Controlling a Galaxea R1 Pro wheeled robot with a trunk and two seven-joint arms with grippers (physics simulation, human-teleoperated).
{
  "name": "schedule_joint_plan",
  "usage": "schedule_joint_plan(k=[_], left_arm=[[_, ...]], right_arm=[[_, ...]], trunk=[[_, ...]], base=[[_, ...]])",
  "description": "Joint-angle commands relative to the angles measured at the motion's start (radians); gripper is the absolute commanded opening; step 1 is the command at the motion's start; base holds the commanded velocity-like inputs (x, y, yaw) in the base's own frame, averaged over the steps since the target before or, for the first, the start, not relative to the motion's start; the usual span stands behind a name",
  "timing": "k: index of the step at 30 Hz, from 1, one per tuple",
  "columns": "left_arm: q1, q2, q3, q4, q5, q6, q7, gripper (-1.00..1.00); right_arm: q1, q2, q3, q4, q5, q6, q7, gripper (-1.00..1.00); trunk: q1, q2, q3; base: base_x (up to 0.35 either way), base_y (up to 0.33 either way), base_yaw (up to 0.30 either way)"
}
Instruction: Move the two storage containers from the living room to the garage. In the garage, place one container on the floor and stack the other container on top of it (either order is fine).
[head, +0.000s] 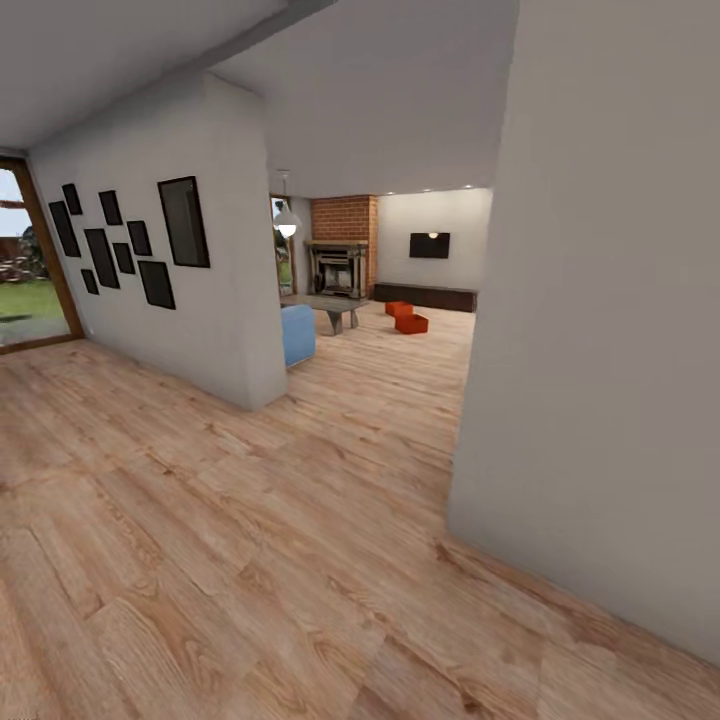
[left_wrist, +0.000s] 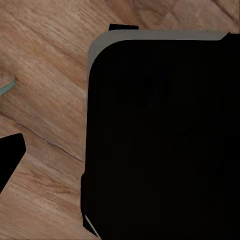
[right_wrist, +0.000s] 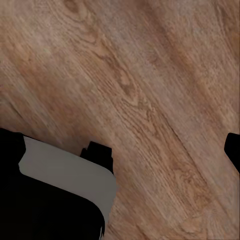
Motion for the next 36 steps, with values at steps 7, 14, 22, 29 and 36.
schedule_joint_plan(k=[7, 14, 22, 29, 36], left_arm=[[0.000, 0.000, 0.000, -0.001, 0.006, -0.002, 0.001, 1.00], [0.000, 0.000, 0.000, -0.001, 0.006, -0.002, 0.001, 1.00], [0.000, 0.000, -0.001, -0.001, 0.006, -0.002, 0.001, 1.00], [0.000, 0.000, -0.001, -0.001, 0.006, -0.002, 0.001, 1.00], [0.000, 0.000, -0.001, -0.001, 0.006, -0.002, 0.001, 1.00]], right_arm=[[0.020, 0.000, 0.009, 0.003, -0.010, -0.005, 0.011, 1.00], [0.043, -0.001, 0.008, 0.003, -0.010, -0.006, 0.012, 1.00], [0.045, -0.007, 0.006, 0.003, -0.011, -0.006, 0.012, 1.00], [0.045, -0.009, 0.006, 0.003, -0.013, -0.008, 0.012, 1.00], [0.045, -0.010, 0.006, 0.003, -0.015, -0.008, 0.012, 1.00]], trunk=[[0.001, 0.000, -0.001], [0.001, 0.000, -0.001], [0.001, 0.000, -0.001], [0.001, 0.000, -0.001], [0.001, 0.000, -0.001]], base=[[0.323, 0.000, 0.266], [0.324, 0.000, 0.244], [0.324, 0.000, 0.232], [0.324, 0.000, 0.064], [0.324, 0.000, 0.005]])
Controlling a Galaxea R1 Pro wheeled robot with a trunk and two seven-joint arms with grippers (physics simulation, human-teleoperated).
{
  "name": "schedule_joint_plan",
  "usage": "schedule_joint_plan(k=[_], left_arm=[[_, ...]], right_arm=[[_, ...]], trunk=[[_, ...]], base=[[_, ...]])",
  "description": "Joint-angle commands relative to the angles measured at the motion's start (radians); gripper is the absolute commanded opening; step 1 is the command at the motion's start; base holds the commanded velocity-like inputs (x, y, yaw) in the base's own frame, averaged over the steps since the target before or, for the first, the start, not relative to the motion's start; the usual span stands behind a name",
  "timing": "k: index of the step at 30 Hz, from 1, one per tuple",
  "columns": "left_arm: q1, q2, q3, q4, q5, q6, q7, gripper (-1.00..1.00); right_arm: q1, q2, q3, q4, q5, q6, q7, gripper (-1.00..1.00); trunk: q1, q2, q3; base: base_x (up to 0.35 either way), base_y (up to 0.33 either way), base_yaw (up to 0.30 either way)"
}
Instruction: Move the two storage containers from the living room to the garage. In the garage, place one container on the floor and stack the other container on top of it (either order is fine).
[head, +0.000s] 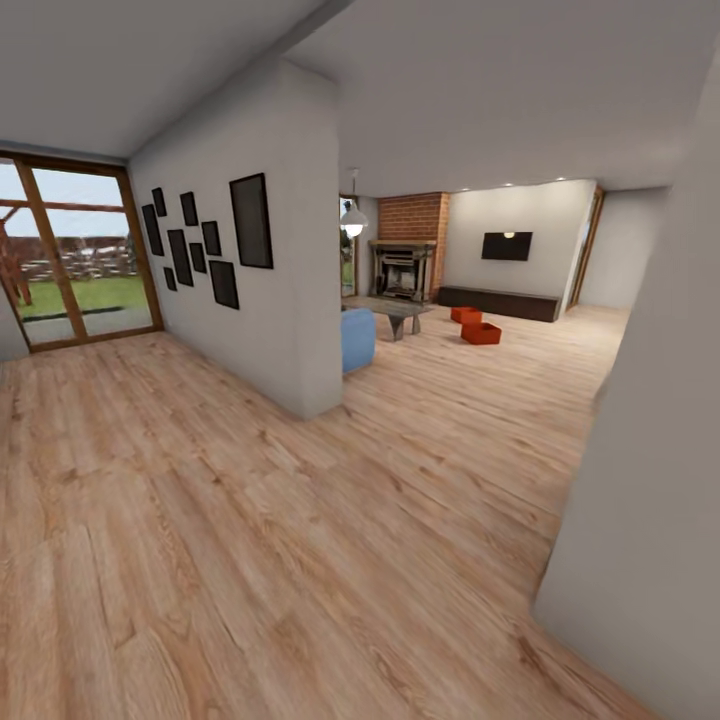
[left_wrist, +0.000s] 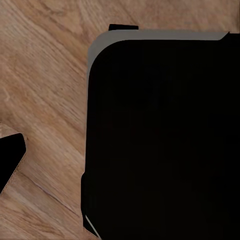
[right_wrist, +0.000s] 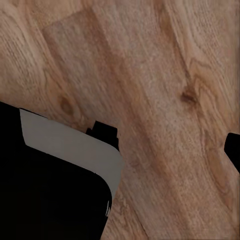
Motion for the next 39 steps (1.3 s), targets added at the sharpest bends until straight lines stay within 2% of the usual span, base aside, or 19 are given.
schedule_joint_plan(k=[1, 16, 22, 28, 39], left_arm=[[0.000, 0.000, 0.000, -0.001, 0.007, -0.002, 0.001, 1.00], [0.000, 0.000, 0.000, -0.001, 0.007, -0.003, 0.001, 1.00], [0.000, 0.000, 0.001, -0.001, 0.007, -0.004, 0.001, 1.00], [0.000, 0.000, 0.000, -0.001, 0.007, -0.004, 0.001, 1.00], [0.000, 0.000, 0.000, -0.001, 0.007, -0.004, 0.001, 1.00]], right_arm=[[-0.001, 0.001, 0.008, 0.003, -0.010, -0.005, 0.004, 1.00], [-0.001, 0.001, 0.006, 0.003, -0.012, -0.005, 0.004, 1.00], [-0.001, 0.001, 0.006, 0.003, -0.052, -0.005, 0.008, 1.00], [0.006, 0.000, 0.007, 0.003, -0.066, -0.008, 0.071, 1.00], [0.007, -0.001, 0.007, 0.003, -0.063, -0.008, 0.079, 1.00]], trunk=[[0.001, 0.000, -0.001], [0.001, 0.000, -0.001], [0.001, 0.000, -0.001], [0.001, 0.000, -0.001], [0.001, 0.000, -0.001]], base=[[0.324, 0.000, 0.001], [0.324, 0.000, 0.000], [0.324, 0.000, 0.000], [0.324, 0.000, 0.000], [0.324, 0.000, 0.000]])
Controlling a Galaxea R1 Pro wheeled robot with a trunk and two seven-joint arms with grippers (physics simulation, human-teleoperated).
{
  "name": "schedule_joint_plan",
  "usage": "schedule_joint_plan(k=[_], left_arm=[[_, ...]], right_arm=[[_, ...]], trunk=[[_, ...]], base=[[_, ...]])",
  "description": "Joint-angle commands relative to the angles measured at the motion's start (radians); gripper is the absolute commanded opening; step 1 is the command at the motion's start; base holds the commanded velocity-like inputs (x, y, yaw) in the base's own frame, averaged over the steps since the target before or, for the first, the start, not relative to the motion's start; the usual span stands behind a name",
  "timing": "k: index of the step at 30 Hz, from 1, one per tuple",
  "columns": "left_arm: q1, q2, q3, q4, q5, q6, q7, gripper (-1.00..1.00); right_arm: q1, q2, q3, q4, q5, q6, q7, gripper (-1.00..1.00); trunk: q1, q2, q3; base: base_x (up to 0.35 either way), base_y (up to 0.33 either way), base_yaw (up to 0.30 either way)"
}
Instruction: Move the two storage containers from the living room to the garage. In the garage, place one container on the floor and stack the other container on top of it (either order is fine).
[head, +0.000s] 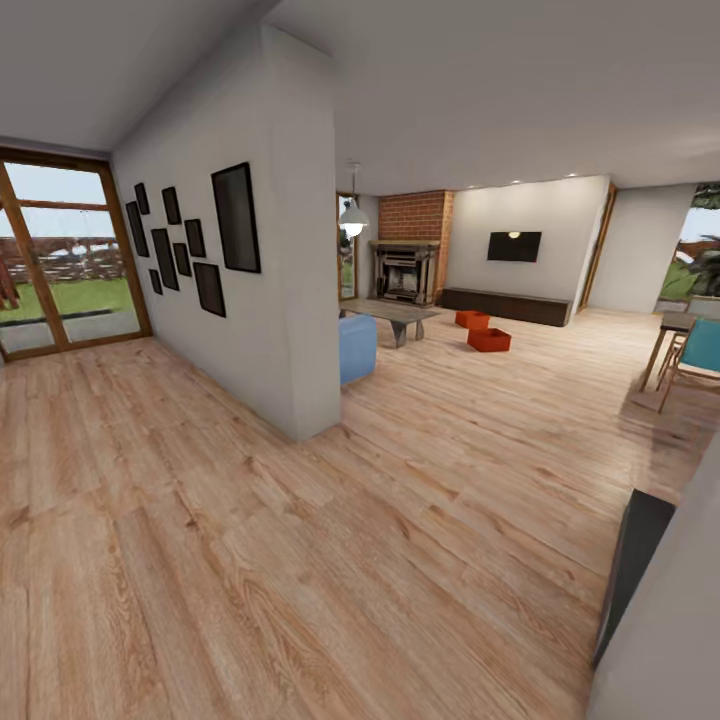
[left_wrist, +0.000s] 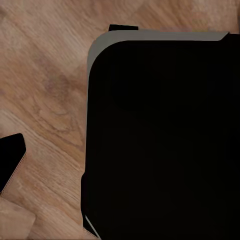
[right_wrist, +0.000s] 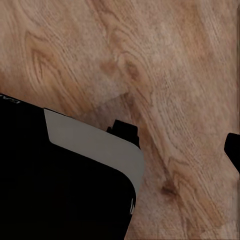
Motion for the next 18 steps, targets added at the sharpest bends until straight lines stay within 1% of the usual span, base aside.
schedule_joint_plan(k=[1, 18], left_arm=[[0.000, 0.000, 0.000, -0.001, 0.007, -0.002, 0.001, 1.00], [0.000, 0.000, 0.001, -0.001, 0.007, -0.002, 0.001, 1.00]], right_arm=[[-0.001, 0.000, 0.007, 0.003, -0.010, -0.005, 0.007, 1.00], [-0.001, 0.000, 0.006, 0.003, -0.013, -0.007, 0.007, 1.00]], trunk=[[0.001, 0.000, -0.001], [0.001, 0.000, -0.001]], base=[[0.323, 0.000, 0.000], [0.324, 0.000, 0.000]])
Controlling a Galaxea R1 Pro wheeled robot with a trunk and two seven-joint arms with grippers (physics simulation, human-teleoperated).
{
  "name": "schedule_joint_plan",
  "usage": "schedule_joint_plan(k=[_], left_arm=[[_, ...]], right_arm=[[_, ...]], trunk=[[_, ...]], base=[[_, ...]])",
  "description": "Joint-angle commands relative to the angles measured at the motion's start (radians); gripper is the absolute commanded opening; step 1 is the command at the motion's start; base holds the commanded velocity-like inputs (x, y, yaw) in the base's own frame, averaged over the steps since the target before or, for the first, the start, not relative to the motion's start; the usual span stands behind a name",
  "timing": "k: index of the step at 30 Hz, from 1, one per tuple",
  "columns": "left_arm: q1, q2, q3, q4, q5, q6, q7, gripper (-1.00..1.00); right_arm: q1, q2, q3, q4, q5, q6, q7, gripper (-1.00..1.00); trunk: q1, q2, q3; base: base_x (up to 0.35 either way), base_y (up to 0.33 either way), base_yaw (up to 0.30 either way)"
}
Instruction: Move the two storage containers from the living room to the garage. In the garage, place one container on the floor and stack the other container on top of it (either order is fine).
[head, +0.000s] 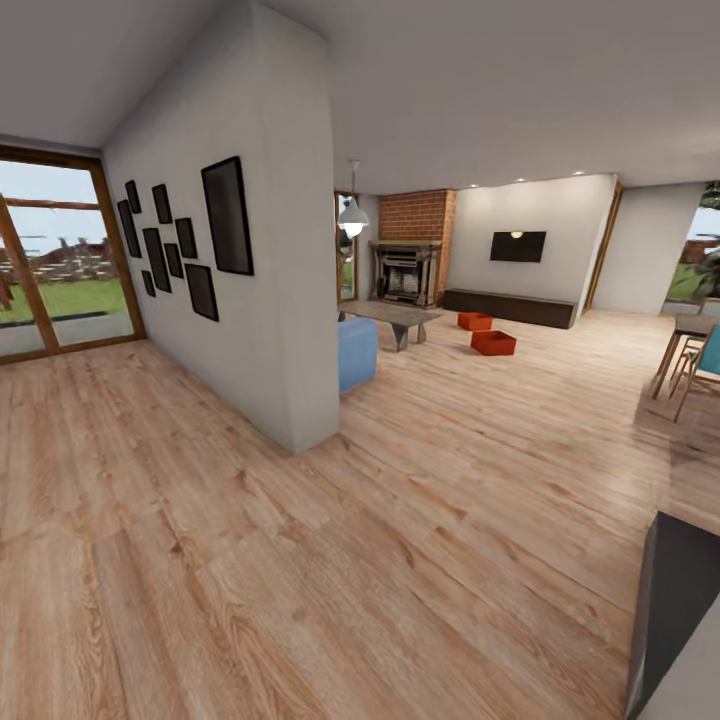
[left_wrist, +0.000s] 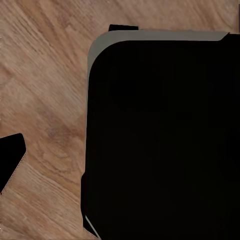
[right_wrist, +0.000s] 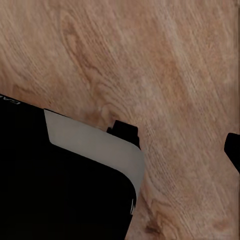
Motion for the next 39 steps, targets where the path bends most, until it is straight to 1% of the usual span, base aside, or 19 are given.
schedule_joint_plan(k=[1, 6, 10, 12, 39], left_arm=[[0.000, 0.000, 0.000, -0.001, 0.007, -0.002, 0.001, 1.00], [0.000, 0.000, 0.001, 0.000, 0.007, -0.002, 0.001, 1.00], [0.000, 0.000, 0.001, 0.000, 0.007, -0.003, 0.001, 1.00], [0.000, 0.000, 0.001, 0.000, 0.007, -0.003, 0.001, 1.00], [0.000, 0.000, 0.001, -0.001, 0.007, -0.004, 0.001, 1.00]], right_arm=[[-0.001, 0.000, 0.007, 0.003, -0.011, -0.005, 0.007, 1.00], [-0.001, 0.000, 0.007, 0.003, -0.011, -0.005, 0.007, 1.00], [-0.001, -0.012, 0.008, 0.003, -0.011, -0.005, 0.007, 1.00], [-0.001, -0.015, 0.008, 0.003, -0.012, -0.004, 0.007, 1.00], [-0.001, -0.016, 0.009, 0.003, -0.012, -0.004, 0.007, 1.00]], trunk=[[0.001, 0.000, -0.001], [0.001, 0.000, -0.001], [0.001, 0.000, -0.001], [0.001, 0.000, -0.001], [0.001, 0.000, -0.001]], base=[[0.324, 0.000, 0.000], [0.324, 0.000, 0.000], [0.324, 0.000, -0.017], [0.324, 0.000, -0.135], [0.324, 0.000, -0.224]])
